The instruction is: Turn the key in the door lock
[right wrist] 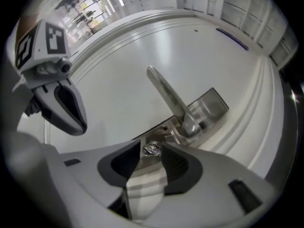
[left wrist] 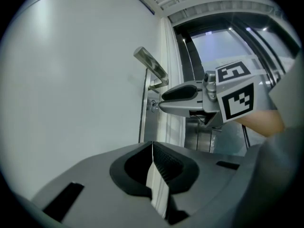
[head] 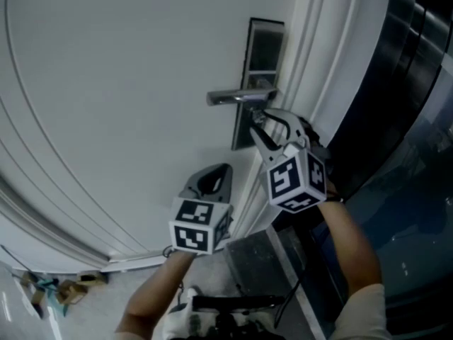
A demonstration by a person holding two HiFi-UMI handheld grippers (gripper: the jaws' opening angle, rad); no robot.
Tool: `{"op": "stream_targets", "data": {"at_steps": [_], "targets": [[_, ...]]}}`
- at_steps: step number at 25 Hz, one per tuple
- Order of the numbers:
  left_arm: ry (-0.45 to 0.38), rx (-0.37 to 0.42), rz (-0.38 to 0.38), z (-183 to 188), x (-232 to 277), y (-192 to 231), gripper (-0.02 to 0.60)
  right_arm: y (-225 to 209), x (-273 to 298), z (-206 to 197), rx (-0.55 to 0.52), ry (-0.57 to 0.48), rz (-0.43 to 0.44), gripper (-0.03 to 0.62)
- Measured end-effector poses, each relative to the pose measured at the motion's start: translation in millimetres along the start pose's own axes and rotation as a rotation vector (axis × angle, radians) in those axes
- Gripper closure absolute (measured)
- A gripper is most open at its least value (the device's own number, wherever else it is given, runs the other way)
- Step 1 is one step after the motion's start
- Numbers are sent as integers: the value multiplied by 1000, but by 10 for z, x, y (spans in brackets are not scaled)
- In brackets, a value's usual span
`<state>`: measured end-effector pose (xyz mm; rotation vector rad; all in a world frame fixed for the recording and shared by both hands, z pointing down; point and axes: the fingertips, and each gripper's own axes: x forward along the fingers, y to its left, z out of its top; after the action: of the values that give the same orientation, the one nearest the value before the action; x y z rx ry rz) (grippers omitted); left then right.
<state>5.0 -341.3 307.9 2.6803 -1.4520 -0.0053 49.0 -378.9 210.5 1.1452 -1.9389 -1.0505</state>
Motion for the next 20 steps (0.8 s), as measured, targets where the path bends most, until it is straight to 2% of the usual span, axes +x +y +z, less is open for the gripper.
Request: {"op": "stream_targets", "data": {"at_steps": [5,12,15,20], "targets": [[2,-1,-2,-12,18,-7,566,62,97,-70,-287,65,-36,453],[-5,-2,2,-6,33,22,566,72,204,-163,-522,121,-64,453],[-5,-1,3,1,45,37,566,52,226,-161,-602,121,-92,507],[-5,0,2,19,53,32,566,32,237,-147,-691,121,-120,523]]}}
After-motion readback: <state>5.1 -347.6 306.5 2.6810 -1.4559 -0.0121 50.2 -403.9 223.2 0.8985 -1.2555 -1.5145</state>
